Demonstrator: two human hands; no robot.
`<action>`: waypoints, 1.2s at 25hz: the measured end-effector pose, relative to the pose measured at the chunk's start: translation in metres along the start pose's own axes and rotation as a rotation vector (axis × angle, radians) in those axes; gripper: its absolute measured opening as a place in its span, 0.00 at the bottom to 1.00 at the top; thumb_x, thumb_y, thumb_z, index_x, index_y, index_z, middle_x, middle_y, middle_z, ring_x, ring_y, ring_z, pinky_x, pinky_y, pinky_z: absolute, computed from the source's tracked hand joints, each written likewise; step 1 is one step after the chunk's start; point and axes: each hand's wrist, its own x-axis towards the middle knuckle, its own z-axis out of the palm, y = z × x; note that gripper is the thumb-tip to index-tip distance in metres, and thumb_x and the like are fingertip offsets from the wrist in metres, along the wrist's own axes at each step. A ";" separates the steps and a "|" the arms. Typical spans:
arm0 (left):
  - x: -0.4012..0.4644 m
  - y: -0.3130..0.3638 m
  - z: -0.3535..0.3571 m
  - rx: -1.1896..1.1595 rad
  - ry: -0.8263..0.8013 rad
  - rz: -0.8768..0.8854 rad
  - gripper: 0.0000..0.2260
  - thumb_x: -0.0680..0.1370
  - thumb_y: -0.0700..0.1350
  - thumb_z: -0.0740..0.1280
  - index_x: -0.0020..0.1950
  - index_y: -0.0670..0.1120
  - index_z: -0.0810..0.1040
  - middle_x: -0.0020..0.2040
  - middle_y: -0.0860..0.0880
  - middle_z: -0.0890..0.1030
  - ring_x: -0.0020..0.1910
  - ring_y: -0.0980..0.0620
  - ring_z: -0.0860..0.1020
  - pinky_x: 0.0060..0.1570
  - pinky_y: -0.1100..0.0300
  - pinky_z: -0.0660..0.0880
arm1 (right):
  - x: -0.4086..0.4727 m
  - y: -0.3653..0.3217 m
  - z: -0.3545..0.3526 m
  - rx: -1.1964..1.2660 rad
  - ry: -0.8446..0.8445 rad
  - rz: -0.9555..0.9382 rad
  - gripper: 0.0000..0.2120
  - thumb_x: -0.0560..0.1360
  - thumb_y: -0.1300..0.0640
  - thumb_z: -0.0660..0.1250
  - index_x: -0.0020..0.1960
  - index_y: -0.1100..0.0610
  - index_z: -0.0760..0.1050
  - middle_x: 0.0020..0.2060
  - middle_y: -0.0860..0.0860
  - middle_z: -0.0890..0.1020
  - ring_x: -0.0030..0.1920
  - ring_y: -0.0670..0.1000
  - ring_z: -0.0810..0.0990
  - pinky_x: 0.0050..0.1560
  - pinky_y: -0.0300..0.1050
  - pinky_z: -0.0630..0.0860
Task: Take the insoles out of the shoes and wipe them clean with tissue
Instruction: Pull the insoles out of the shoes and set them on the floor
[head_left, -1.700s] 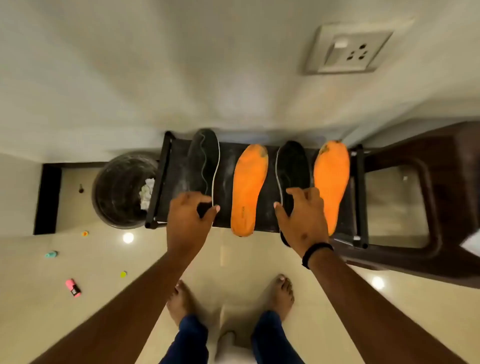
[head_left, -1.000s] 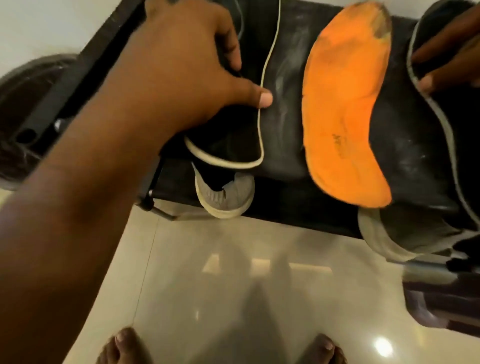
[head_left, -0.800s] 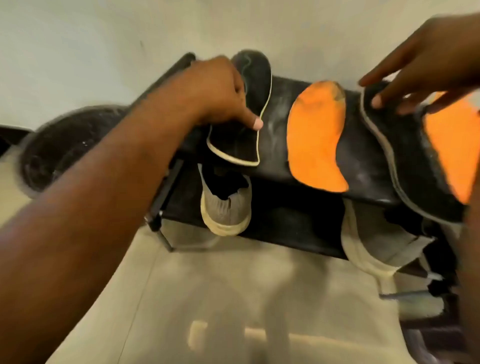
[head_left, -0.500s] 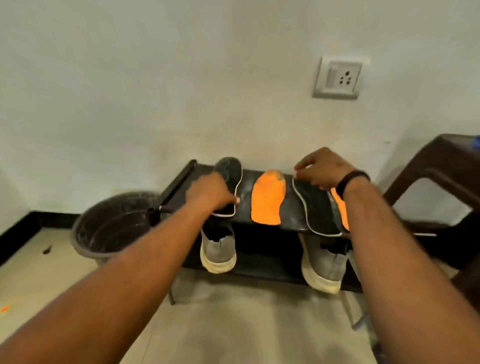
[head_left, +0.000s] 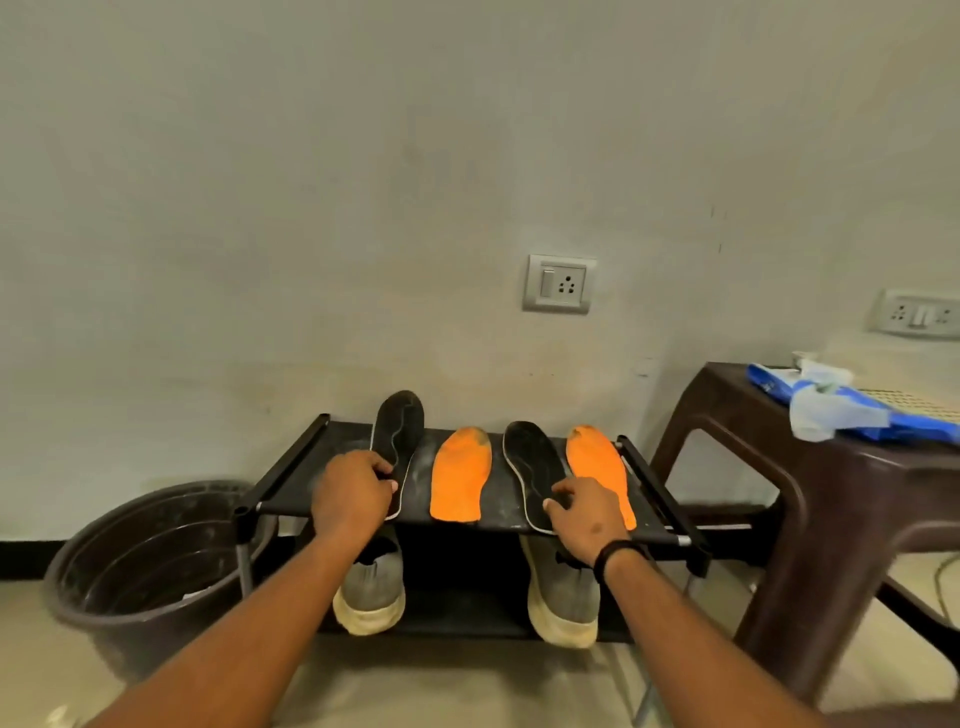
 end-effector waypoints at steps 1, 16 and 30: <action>-0.003 0.001 -0.001 -0.133 0.042 -0.006 0.07 0.77 0.44 0.73 0.55 0.49 0.86 0.55 0.49 0.84 0.52 0.51 0.81 0.50 0.58 0.75 | 0.003 -0.002 0.005 -0.023 0.004 0.007 0.17 0.77 0.53 0.69 0.63 0.57 0.78 0.56 0.54 0.83 0.58 0.56 0.79 0.59 0.46 0.76; -0.162 0.073 0.057 -0.674 0.238 0.169 0.17 0.81 0.39 0.65 0.69 0.47 0.76 0.63 0.53 0.76 0.62 0.58 0.74 0.60 0.70 0.69 | -0.026 -0.004 -0.049 0.754 0.151 0.142 0.19 0.70 0.71 0.69 0.54 0.50 0.79 0.53 0.53 0.81 0.50 0.56 0.82 0.46 0.54 0.83; -0.297 -0.079 0.185 -0.172 -0.722 -0.517 0.18 0.69 0.44 0.78 0.55 0.43 0.78 0.53 0.43 0.84 0.50 0.42 0.84 0.54 0.50 0.81 | -0.182 0.205 0.073 0.101 -0.972 1.055 0.07 0.74 0.71 0.65 0.49 0.65 0.79 0.53 0.58 0.80 0.47 0.56 0.80 0.55 0.48 0.80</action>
